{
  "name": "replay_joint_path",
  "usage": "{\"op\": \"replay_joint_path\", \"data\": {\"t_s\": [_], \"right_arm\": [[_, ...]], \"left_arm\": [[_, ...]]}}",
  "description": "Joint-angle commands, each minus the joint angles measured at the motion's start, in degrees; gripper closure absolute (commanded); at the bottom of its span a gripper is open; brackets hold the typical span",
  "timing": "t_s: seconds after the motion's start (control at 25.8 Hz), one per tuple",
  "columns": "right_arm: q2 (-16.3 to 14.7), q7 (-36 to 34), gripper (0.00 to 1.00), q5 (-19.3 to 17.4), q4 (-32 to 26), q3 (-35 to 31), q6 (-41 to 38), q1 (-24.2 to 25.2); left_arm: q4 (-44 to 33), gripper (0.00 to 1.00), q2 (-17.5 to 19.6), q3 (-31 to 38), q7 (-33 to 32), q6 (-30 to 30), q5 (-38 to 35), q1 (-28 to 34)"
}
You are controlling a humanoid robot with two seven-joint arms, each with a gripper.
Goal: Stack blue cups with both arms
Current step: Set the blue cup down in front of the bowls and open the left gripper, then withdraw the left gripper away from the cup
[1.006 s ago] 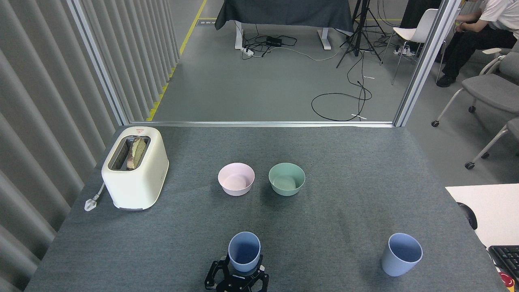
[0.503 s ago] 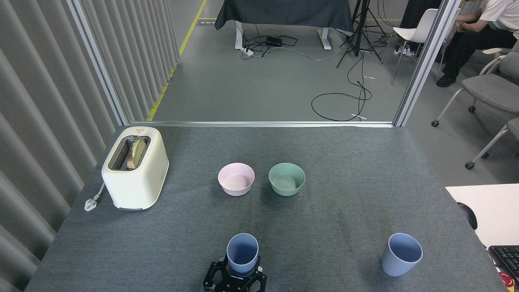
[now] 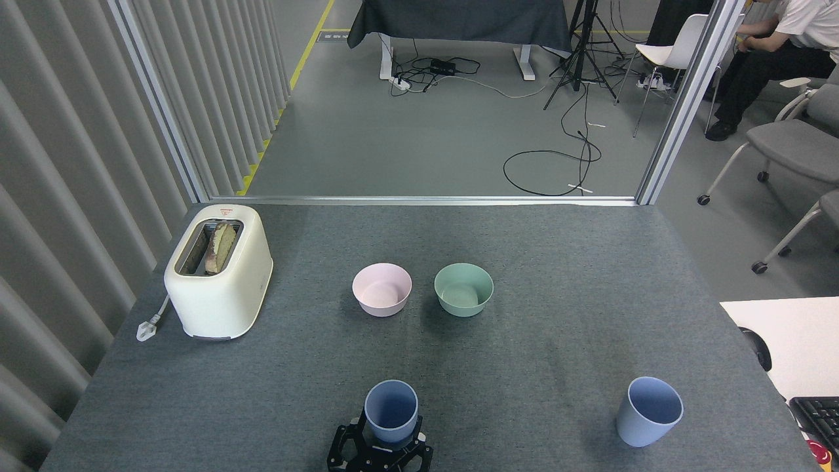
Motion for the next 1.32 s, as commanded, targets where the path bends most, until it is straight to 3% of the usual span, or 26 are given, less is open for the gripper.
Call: {"op": "replay_joint_path", "data": {"t_s": [0.0,0.27,0.85,1.12,1.28], "right_arm": [[0.04,-0.02,0.0,-0.01,0.0,0.0,-0.02,0.0],[-0.05,-0.63,0.0,-0.01,0.09,0.0,-0.02,0.0],[0.04,-0.81,0.0,-0.01,0.44,0.18,-0.02,0.09],[0.04,-0.63,0.0,-0.19,1.76,-1.58,-0.02,0.35],[0.21,-0.1,0.0,0.08,4.57,-8.88,-0.19,-0.53]], "left_arm": [[-0.39,0.01,-0.01,0.01,0.02,0.03,0.08,0.07],[-1.62,0.0,0.08,0.1,0.1,0.3,0.08,1.12],[-13.14,0.0,0.96,3.61,0.54,0.82,-0.01,13.69],[-27.55,0.0,6.41,8.71,0.54,1.09,0.08,26.0],[-30.98,0.0,8.43,13.01,0.1,3.37,0.17,29.6]]}}
